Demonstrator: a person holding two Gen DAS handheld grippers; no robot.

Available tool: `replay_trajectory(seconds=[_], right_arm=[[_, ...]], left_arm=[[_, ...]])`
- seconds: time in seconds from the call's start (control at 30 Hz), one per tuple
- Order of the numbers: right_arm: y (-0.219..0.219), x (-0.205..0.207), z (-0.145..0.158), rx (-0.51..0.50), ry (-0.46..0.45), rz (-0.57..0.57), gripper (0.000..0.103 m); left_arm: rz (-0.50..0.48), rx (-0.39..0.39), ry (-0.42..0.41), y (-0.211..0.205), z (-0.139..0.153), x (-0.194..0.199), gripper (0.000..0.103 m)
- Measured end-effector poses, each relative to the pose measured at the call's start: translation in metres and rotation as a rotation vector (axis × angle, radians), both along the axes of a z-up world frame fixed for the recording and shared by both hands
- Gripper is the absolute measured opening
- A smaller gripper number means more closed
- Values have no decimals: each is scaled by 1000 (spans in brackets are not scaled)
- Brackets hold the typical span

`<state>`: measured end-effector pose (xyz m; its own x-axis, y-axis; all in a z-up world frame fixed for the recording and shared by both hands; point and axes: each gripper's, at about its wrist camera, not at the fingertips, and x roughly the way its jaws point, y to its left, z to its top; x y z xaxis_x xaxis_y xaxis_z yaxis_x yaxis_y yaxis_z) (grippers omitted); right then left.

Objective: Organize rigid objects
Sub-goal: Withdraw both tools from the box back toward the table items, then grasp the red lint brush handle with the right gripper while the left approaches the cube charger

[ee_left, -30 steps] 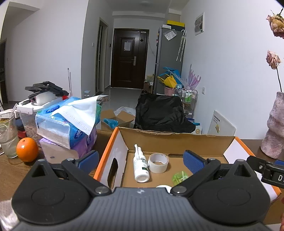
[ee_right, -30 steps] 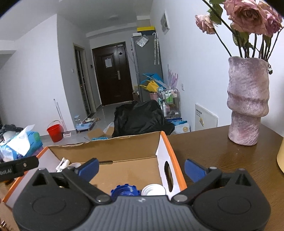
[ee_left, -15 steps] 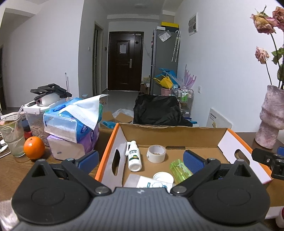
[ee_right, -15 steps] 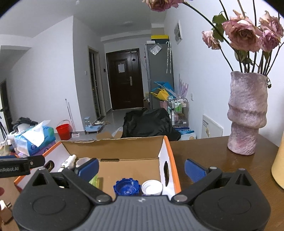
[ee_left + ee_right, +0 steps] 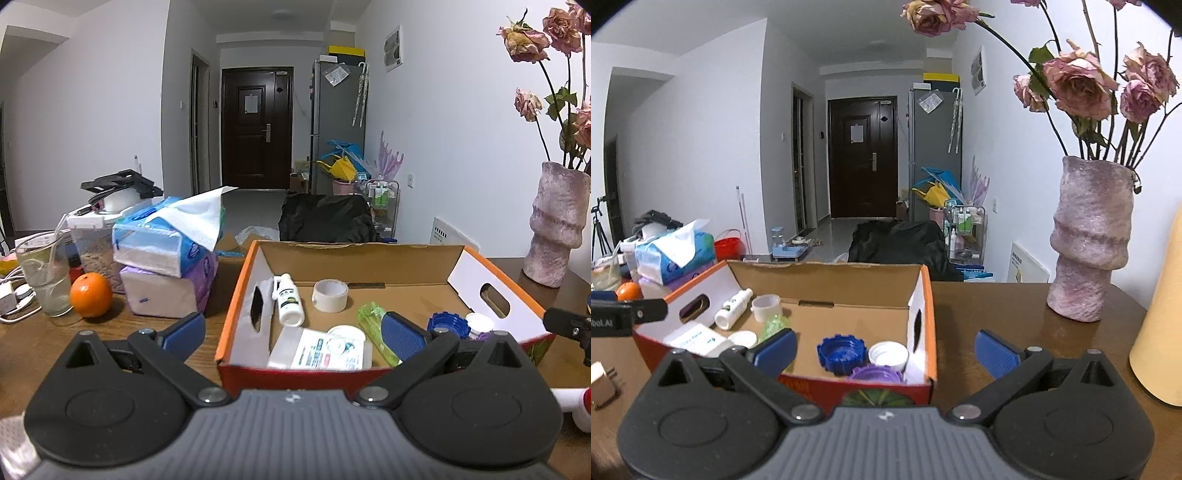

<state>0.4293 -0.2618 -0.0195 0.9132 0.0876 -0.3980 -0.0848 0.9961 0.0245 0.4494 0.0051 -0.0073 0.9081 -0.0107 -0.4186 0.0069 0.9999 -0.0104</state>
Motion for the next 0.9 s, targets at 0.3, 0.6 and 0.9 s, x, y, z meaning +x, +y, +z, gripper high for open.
replay_trajectory(seconds=[0.3, 0.6, 0.9], right_arm=[[-14, -26, -8, -34, 30, 1, 103], [-31, -50, -21, -76, 72, -7, 103], [-59, -62, -42, -131, 150, -24, 103]], left_arm=[[16, 2, 16, 13, -5, -26, 103], [31, 11, 47, 24, -13, -51, 103], [37, 17, 92, 33, -22, -75, 103]])
